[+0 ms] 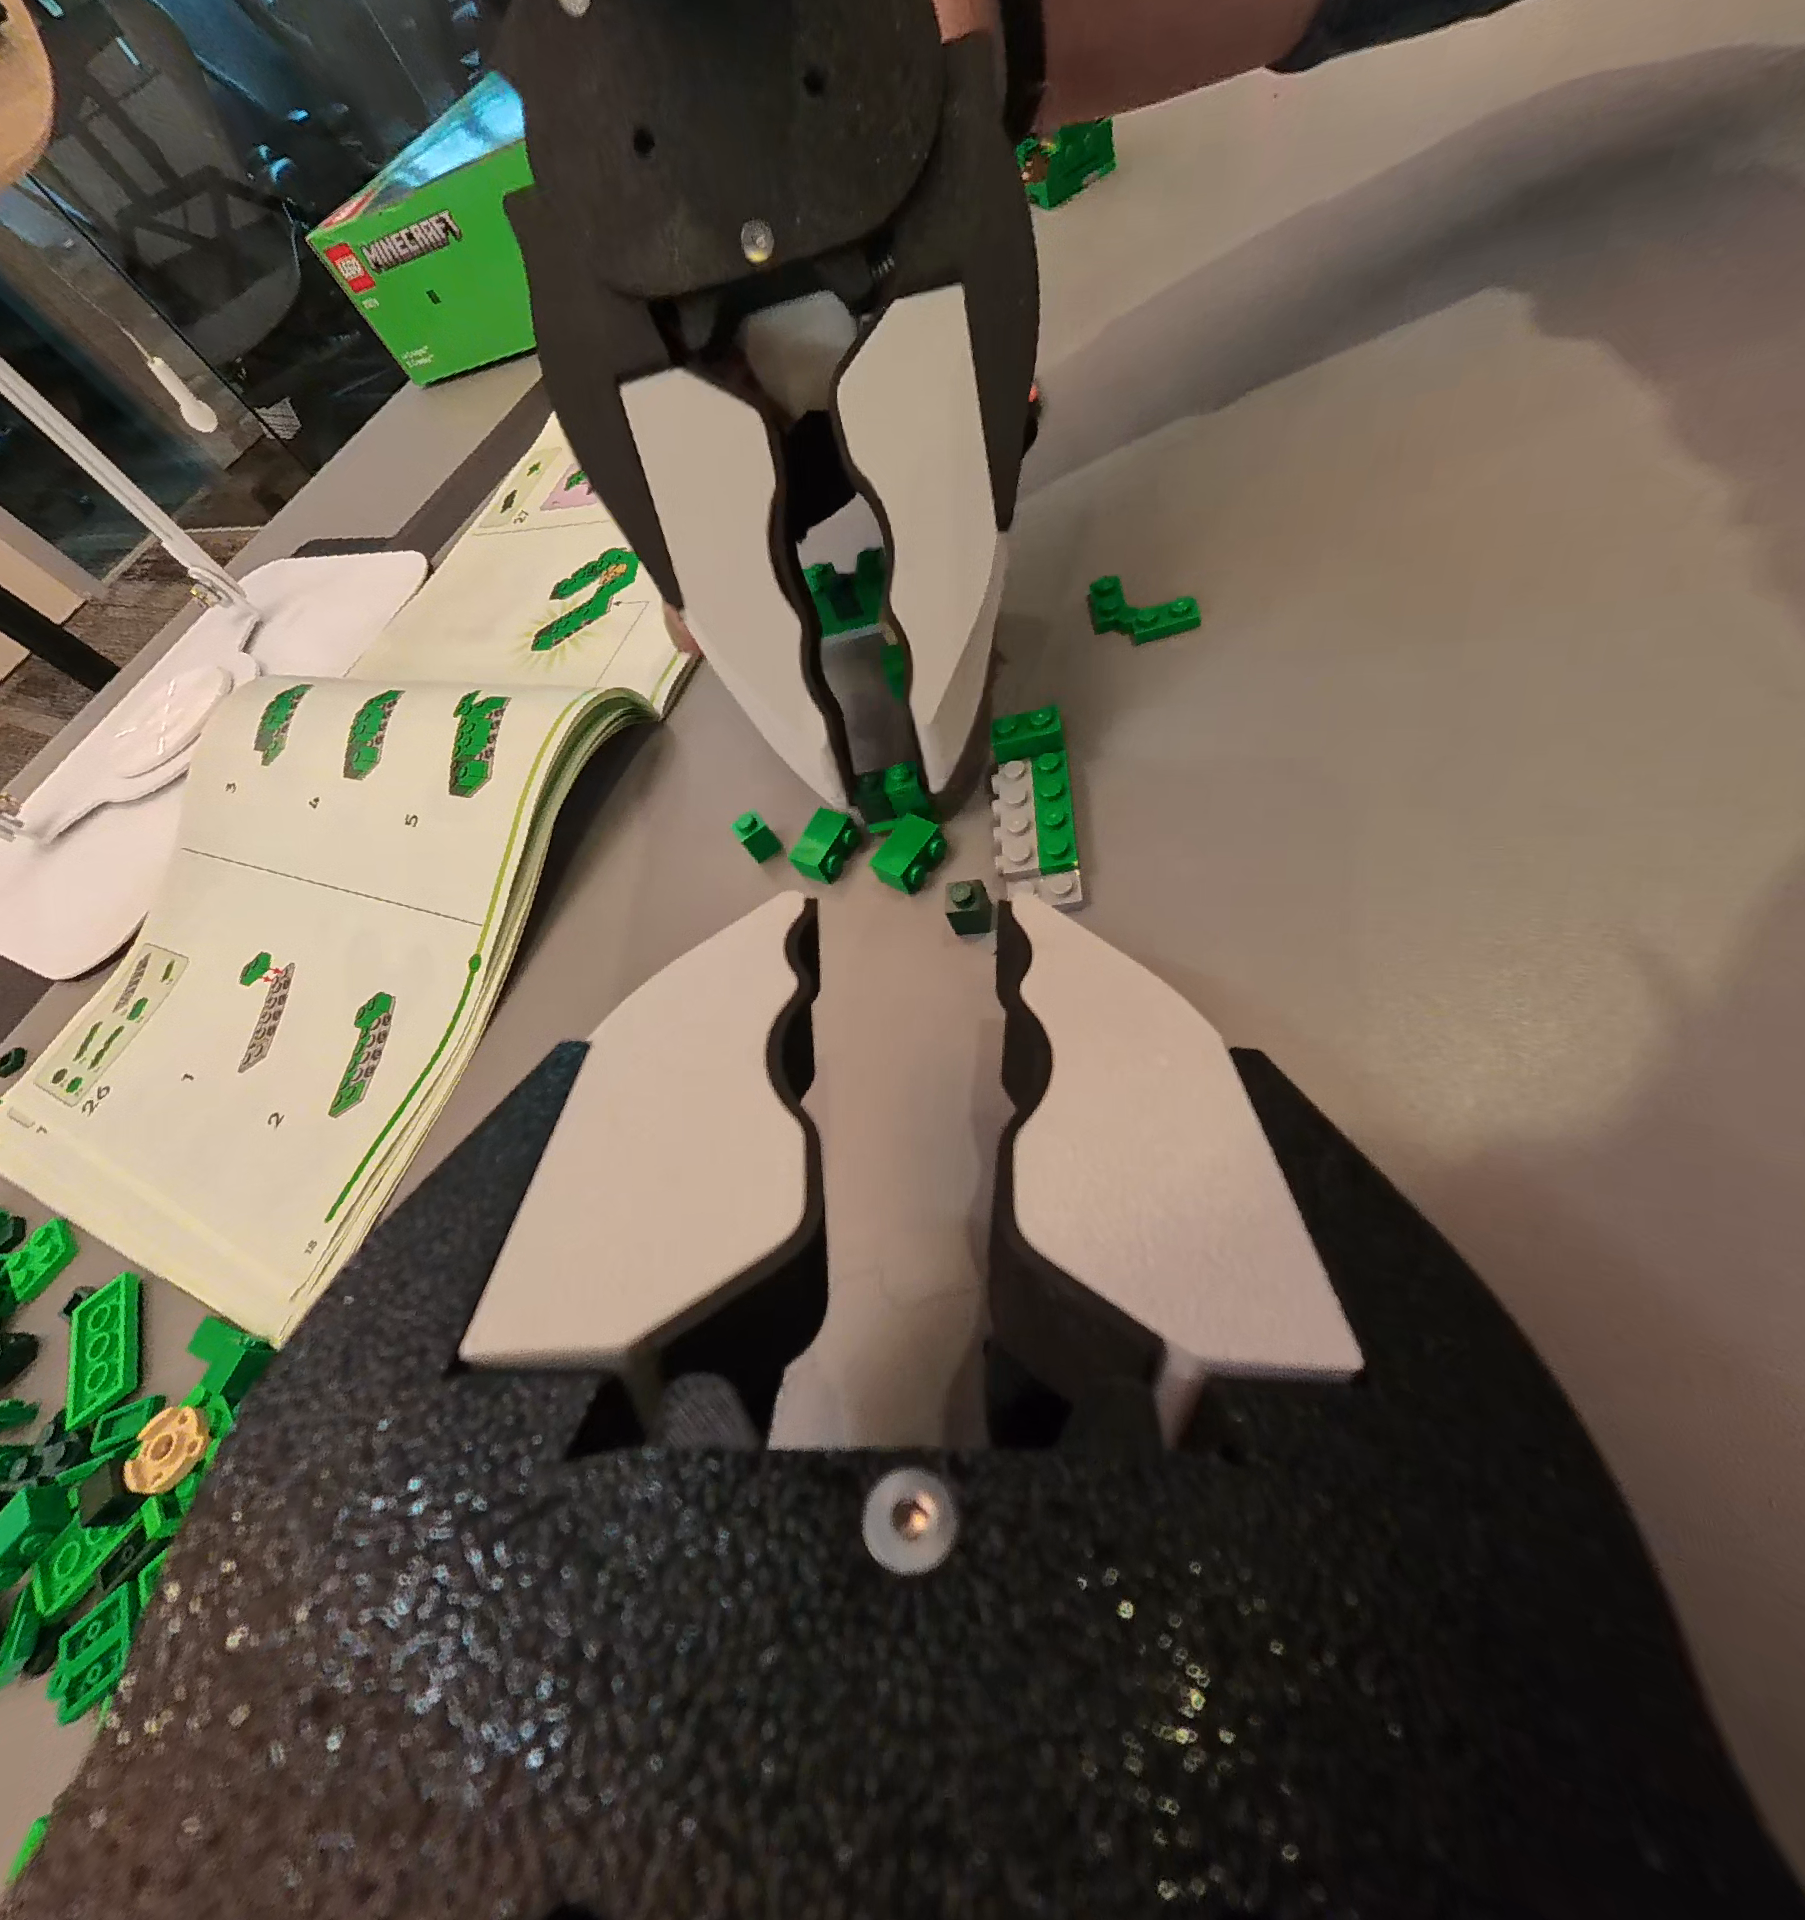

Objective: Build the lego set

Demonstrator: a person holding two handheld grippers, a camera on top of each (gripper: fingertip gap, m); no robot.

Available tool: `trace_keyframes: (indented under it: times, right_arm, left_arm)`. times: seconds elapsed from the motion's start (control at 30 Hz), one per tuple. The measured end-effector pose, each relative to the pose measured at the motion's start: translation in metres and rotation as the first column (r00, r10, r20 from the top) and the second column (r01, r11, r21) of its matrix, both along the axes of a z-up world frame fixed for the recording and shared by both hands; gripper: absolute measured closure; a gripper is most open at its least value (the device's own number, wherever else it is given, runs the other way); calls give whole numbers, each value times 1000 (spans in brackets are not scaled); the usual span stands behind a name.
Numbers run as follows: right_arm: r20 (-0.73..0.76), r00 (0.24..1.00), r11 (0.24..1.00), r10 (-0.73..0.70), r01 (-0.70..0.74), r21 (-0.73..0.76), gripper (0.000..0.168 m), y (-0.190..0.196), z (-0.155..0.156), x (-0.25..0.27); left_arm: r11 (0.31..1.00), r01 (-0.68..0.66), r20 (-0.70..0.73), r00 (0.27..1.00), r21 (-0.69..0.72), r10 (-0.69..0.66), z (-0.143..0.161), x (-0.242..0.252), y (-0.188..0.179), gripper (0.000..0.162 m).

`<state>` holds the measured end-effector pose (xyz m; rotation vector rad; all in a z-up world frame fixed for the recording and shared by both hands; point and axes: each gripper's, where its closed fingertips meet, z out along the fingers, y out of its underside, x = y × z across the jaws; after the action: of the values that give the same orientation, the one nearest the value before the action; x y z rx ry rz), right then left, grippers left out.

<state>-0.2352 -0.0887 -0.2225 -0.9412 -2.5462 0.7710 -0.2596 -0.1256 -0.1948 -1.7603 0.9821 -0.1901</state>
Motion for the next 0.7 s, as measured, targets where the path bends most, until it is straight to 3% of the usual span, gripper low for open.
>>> trace_keyframes:
  times: [0.43, 0.7]
  right_arm:
    - [-306, 952, 1000, -9, 13, 10, 152, -28, 49, -8]
    - [-363, 931, 999, -29, 34, 8, 152, -40, 61, -5]
  left_arm:
    - [998, -48, 32, 998, 37, 47, 7, 11, 7, 117]
    - [999, -24, 28, 999, 34, 23, 6, 18, 5, 119]
